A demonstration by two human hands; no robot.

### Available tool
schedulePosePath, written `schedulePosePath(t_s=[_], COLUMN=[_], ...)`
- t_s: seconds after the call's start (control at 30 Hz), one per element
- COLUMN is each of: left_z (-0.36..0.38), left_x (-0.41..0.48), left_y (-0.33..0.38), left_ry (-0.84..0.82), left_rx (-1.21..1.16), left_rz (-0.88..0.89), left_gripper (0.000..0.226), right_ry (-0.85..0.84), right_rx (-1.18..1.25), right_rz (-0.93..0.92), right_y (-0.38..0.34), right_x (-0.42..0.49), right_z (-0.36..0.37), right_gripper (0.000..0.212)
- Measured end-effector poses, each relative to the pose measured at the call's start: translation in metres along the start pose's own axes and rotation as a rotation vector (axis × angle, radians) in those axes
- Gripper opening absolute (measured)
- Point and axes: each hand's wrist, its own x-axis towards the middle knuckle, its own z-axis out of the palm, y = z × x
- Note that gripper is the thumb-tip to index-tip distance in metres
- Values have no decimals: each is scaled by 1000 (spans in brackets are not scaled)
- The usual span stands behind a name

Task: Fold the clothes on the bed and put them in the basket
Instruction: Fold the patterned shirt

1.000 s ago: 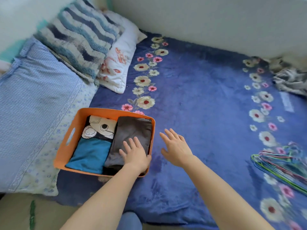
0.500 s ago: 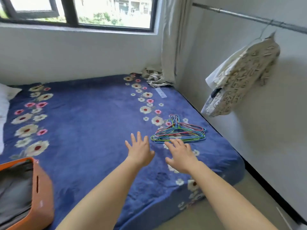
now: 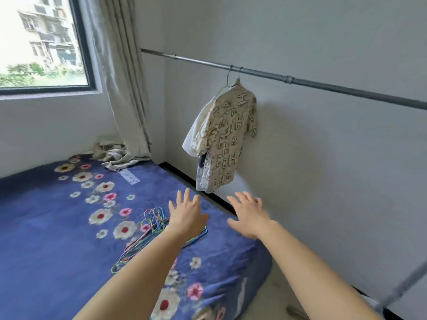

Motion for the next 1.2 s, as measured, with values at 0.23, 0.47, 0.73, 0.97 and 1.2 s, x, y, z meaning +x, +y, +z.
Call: schedulePosePath(t_s=[0.23, 0.47, 0.73, 0.97, 1.2], left_z=[-16, -58, -103, -127, -122], left_x=[152, 288, 412, 521, 589], left_y=[42, 98, 122, 157, 175], left_ry=[44, 130, 263, 307, 334], left_rx=[48, 29, 46, -57, 100], left_rz=[54, 112, 37, -125, -133], left_gripper=[61, 57, 56, 50, 59], right_ry=[26, 125, 285, 431, 552], right_rx=[2, -14, -91, -181, -200], right_rz=[35, 59, -20, -82, -132], right_y=[84, 175, 264, 338, 360], right_x=[110, 220, 333, 440, 524], right_z=[-45, -91, -152, -225, -259], right_gripper=[70, 68, 69, 64, 60])
